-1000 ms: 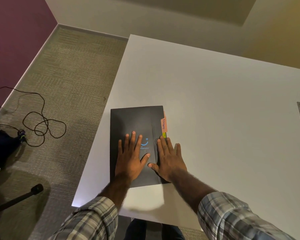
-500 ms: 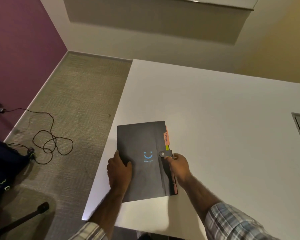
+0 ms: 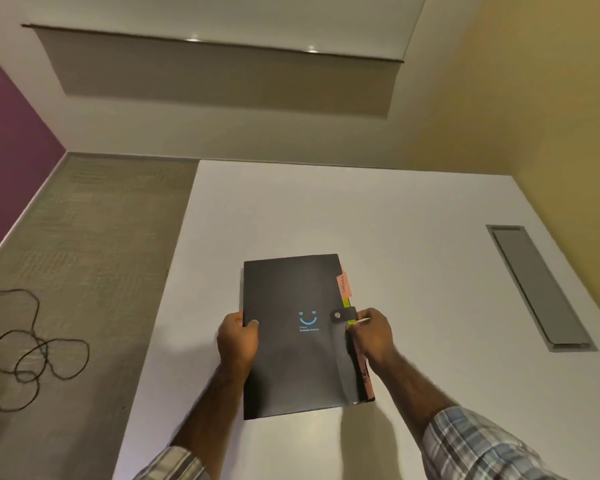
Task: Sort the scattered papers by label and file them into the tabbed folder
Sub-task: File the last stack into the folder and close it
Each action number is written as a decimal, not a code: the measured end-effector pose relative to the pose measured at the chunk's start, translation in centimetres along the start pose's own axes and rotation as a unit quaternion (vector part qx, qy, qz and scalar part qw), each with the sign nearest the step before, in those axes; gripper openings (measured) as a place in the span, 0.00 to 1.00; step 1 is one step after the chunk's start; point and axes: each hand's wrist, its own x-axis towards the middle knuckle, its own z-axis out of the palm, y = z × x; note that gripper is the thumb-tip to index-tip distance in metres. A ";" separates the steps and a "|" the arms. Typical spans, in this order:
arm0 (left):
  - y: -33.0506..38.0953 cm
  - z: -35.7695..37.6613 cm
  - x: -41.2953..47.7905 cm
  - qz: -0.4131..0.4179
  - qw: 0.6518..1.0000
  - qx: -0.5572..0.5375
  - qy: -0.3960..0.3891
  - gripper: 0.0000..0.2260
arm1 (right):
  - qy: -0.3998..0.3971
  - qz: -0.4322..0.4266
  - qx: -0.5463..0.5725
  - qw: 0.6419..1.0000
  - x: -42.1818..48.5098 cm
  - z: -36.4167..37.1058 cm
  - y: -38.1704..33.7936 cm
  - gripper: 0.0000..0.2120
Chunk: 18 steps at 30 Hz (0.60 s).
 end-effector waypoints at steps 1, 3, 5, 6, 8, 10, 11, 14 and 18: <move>1.2 1.5 0.0 0.003 1.000 -0.002 -0.017 0.08 | 0.012 -0.002 0.000 1.000 0.8 -1.4 0.3 0.07; 3.5 4.7 0.0 0.012 0.999 -0.004 -0.051 0.11 | 0.036 -0.007 0.002 0.999 2.4 -4.4 0.6 0.07; 5.7 8.0 -0.2 0.016 0.997 -0.004 -0.074 0.12 | 0.056 -0.011 -0.001 0.998 4.4 -7.3 1.1 0.07; 6.5 9.6 0.0 0.018 0.997 0.002 -0.081 0.13 | 0.062 -0.012 -0.006 0.998 5.4 -8.7 1.3 0.07; 7.6 12.9 0.1 0.021 0.996 0.008 -0.088 0.22 | 0.070 -0.021 -0.022 0.997 7.6 -11.2 1.9 0.06; 8.6 15.9 0.1 0.011 0.995 0.006 -0.095 0.28 | 0.074 -0.028 -0.041 0.996 9.8 -13.2 2.6 0.06; 9.3 17.2 -0.3 0.001 0.995 0.002 -0.101 0.27 | 0.075 -0.030 -0.048 0.996 11.0 -14.0 3.0 0.06; 11.2 20.8 -1.0 0.000 0.994 0.008 -0.108 0.19 | 0.068 -0.022 -0.062 0.996 14.5 -15.7 4.5 0.05; 12.1 24.4 -1.0 0.002 0.994 0.051 -0.097 0.18 | 0.058 -0.008 -0.091 0.994 18.3 -16.7 6.4 0.04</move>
